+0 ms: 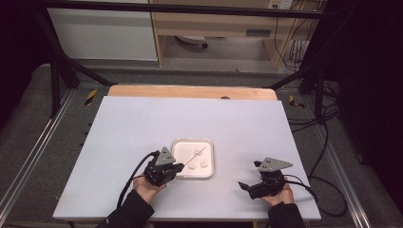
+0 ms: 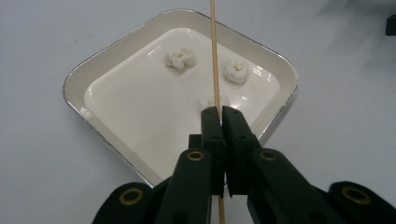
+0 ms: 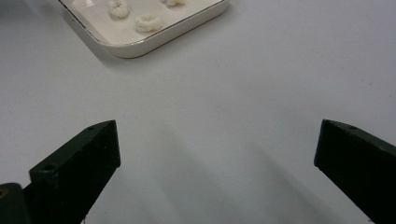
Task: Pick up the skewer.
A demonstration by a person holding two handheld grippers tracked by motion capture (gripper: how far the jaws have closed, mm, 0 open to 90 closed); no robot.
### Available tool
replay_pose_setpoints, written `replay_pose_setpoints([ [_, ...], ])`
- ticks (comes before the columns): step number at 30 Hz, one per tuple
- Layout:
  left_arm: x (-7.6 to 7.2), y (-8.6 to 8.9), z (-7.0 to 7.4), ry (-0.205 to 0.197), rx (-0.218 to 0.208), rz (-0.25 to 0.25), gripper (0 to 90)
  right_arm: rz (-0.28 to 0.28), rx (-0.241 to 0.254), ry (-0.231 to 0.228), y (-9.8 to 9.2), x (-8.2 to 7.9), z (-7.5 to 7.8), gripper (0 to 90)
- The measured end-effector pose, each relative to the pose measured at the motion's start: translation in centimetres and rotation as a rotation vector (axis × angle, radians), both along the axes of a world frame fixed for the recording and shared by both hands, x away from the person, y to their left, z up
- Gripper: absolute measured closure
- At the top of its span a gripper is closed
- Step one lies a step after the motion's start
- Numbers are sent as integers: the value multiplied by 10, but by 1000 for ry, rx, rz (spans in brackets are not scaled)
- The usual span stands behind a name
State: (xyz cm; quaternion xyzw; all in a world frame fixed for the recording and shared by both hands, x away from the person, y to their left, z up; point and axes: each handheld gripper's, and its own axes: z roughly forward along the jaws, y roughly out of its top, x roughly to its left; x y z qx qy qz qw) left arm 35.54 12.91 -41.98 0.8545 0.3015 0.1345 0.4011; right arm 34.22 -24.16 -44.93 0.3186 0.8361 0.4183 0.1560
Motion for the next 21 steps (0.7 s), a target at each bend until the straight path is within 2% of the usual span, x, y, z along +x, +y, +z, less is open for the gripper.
replay_pose_setpoints([
  [8,-1,-1,2,6,-3,-14,881,28,-41,-22,11,-2,2,12],
  [11,-1,-2,3,6,2,-21,881,49,-77,-41,19,-3,4,12],
  [15,-2,-4,4,8,4,-32,881,61,-91,-51,23,-3,6,12],
  [18,-2,-4,5,10,4,-38,881,72,-120,-74,29,-4,9,13],
  [21,-2,-5,6,16,5,-47,881,78,-127,-96,31,-5,10,16],
])
